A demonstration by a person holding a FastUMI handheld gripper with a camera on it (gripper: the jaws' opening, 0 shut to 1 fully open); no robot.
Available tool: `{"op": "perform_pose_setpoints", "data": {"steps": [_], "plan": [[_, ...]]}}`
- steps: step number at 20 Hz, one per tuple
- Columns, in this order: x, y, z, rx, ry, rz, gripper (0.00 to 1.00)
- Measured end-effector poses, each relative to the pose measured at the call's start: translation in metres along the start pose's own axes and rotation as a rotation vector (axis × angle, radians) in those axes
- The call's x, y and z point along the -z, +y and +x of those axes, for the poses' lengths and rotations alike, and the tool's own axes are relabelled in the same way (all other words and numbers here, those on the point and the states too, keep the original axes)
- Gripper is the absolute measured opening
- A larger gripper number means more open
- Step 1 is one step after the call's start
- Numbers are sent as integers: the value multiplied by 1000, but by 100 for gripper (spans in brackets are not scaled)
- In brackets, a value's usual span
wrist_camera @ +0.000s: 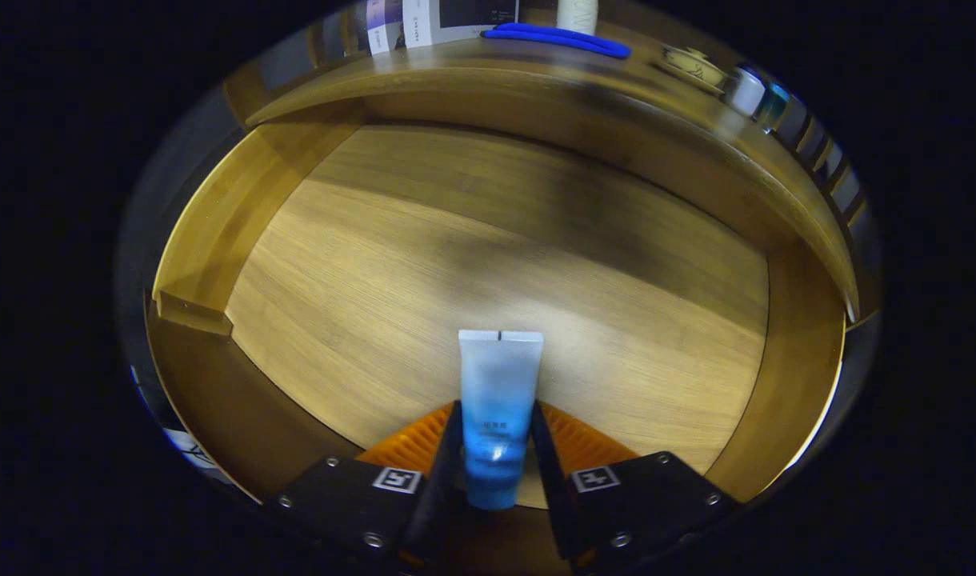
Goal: Pull open the drawer, take out the items inside it, and place them on the countertop above the cabinet.
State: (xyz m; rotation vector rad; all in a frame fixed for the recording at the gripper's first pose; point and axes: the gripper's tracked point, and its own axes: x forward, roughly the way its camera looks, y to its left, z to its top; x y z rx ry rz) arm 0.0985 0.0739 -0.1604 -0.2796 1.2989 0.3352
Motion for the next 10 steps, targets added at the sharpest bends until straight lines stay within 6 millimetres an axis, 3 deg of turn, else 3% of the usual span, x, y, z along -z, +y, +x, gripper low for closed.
{"op": "perform_pose_setpoints", "data": {"steps": [5, 10], "plan": [[1, -5, 3, -31, -54, -10, 42], [-3, -7, -3, -74, -153, 63, 38]]}}
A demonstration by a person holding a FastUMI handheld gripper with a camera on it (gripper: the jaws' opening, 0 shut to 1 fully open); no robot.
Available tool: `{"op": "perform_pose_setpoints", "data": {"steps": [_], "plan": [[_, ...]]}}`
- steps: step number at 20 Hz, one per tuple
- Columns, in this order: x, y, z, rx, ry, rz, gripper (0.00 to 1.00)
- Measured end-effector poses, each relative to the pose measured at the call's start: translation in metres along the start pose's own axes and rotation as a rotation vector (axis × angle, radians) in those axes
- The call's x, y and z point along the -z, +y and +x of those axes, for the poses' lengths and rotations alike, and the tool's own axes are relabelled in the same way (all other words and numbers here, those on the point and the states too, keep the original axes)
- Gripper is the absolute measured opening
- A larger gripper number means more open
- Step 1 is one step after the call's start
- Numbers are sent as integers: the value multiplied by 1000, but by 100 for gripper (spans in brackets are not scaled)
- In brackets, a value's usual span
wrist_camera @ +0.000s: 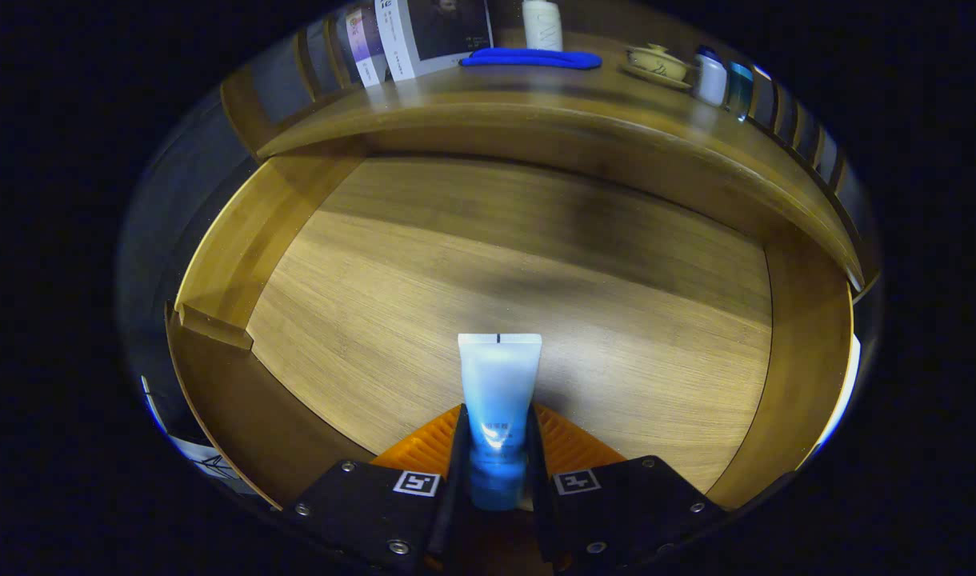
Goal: Pull open the drawer, take out the items inside it, and place them on the countertop above the cabinet.
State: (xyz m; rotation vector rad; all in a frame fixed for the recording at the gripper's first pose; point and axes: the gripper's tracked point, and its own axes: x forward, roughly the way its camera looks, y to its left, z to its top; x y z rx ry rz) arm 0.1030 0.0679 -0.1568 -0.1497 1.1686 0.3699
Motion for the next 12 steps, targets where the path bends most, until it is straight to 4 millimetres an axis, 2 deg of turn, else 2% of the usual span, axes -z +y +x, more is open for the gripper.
{"op": "perform_pose_setpoints", "data": {"steps": [6, 12], "plan": [[-15, -10, -12, 10, -132, 0, 37], [-41, -7, -42, -21, -252, 5, 37]]}}
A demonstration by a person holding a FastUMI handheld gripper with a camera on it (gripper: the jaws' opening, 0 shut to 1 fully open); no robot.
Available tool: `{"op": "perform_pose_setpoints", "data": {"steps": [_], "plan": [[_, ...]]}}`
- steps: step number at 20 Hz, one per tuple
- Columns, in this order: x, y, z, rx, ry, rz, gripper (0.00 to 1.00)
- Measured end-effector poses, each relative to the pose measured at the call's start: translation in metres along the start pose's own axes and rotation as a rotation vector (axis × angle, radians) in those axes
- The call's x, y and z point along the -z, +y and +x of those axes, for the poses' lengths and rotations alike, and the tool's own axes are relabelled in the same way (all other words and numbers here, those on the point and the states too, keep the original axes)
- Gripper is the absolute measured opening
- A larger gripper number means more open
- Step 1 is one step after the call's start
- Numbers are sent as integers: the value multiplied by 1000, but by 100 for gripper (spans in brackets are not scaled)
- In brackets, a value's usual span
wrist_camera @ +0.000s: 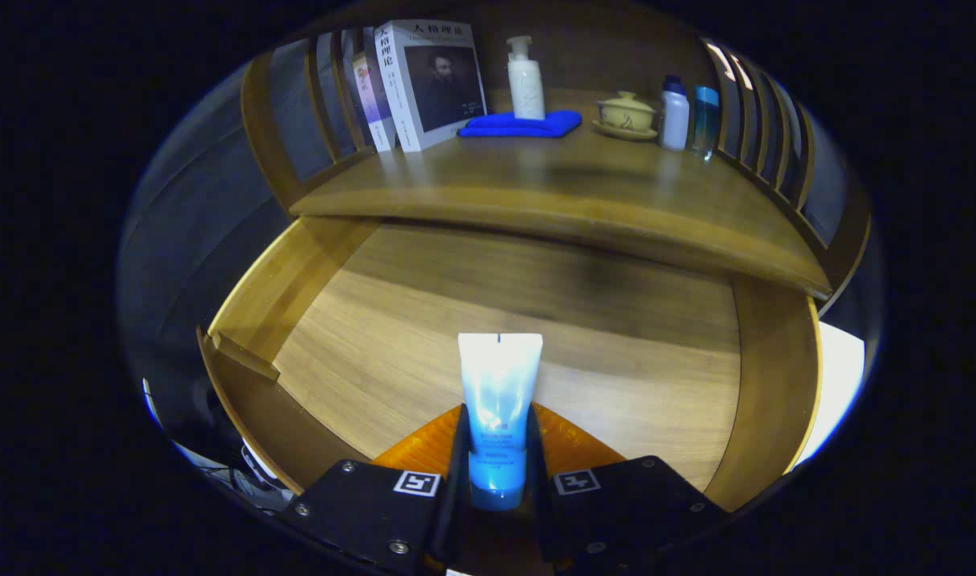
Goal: Pull open the drawer, take out the items inside it, and place them on the countertop above the cabinet.
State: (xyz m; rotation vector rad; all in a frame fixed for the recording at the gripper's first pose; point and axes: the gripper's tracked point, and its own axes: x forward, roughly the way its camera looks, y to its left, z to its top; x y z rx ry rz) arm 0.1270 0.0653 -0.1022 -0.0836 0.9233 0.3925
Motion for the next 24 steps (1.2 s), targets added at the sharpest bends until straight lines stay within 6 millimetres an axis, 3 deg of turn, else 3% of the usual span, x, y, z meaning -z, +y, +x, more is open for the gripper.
{"op": "perform_pose_setpoints", "data": {"steps": [19, 24], "plan": [[-106, 5, -77, -37, -307, 31, 37], [-143, -11, -79, -2, -361, 62, 37]]}}
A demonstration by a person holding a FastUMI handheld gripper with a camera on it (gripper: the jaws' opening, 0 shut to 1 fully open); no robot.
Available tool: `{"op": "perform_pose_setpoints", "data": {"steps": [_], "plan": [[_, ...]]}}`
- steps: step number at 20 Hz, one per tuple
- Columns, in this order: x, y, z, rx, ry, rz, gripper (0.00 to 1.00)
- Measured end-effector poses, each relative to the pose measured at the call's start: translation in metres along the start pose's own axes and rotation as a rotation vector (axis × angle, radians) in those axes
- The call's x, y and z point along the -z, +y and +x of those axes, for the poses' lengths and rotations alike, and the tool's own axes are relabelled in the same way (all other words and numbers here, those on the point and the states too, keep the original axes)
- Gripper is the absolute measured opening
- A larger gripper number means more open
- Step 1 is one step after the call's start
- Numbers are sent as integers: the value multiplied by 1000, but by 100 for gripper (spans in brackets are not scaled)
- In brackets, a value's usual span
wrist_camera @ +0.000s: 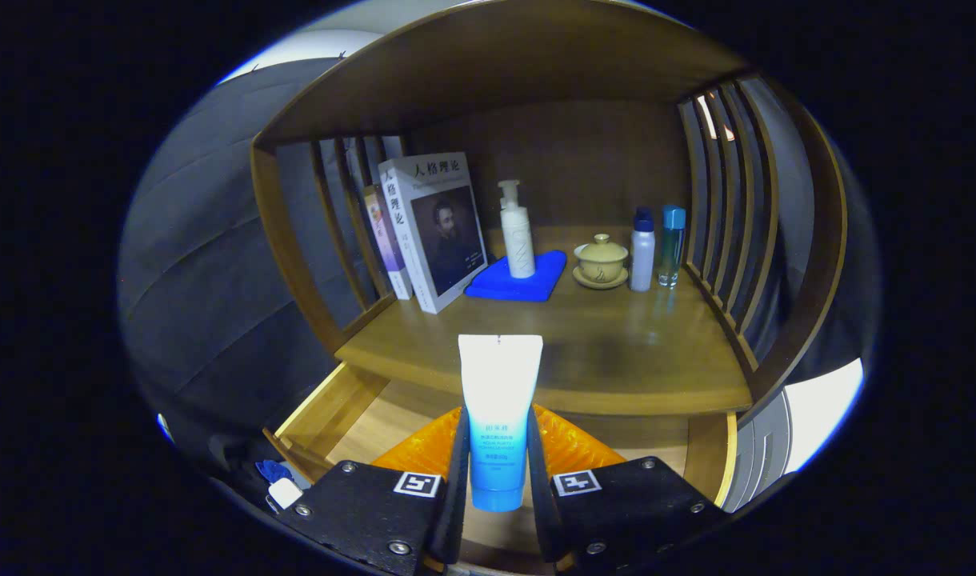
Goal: Pull open the drawer, take out the items inside it, and place them on the countertop above the cabinet.
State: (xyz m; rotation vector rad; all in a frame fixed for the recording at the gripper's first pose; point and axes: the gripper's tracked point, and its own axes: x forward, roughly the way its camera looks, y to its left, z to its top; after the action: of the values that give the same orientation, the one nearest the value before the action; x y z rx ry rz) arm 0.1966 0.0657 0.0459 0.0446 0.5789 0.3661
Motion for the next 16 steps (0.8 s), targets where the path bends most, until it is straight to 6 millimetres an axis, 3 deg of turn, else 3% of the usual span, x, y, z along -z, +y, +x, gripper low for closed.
{"op": "perform_pose_setpoints", "data": {"steps": [11, 16], "plan": [[-33, -29, 70, 114, -83, 110, 37], [-28, -33, 100, 146, -70, 150, 42]]}}
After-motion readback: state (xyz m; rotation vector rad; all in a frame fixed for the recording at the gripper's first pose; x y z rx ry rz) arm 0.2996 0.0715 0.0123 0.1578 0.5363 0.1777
